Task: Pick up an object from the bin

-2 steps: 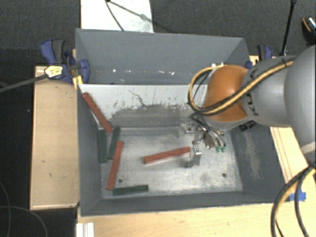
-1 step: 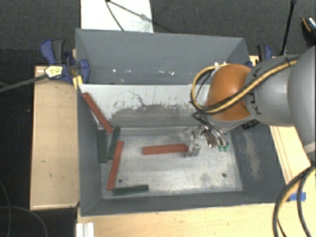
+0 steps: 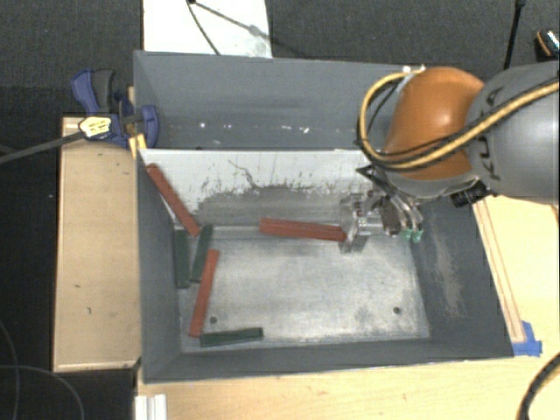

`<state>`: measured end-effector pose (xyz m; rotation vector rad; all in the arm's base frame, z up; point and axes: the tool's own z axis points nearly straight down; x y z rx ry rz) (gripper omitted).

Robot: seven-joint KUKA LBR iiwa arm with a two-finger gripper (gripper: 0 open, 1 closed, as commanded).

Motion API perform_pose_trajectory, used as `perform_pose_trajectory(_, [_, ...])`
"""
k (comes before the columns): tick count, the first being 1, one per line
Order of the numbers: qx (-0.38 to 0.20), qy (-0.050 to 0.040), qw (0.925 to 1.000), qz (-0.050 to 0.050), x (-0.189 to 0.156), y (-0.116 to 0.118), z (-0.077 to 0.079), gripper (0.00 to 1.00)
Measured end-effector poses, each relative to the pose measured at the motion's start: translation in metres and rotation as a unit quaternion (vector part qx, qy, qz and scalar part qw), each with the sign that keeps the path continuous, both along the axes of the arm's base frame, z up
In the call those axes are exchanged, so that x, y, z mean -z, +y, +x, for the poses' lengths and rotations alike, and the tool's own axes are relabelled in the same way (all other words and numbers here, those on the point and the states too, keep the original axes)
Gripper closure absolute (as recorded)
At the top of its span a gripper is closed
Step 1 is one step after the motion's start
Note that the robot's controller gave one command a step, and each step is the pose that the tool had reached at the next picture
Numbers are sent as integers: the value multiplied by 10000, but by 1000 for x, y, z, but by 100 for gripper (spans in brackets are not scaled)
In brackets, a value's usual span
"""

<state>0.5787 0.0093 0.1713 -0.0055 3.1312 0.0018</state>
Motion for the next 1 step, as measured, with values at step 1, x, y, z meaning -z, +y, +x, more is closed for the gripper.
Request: perform_pose_trajectory(1, [13, 0, 10000, -1, -68, 6, -4, 100])
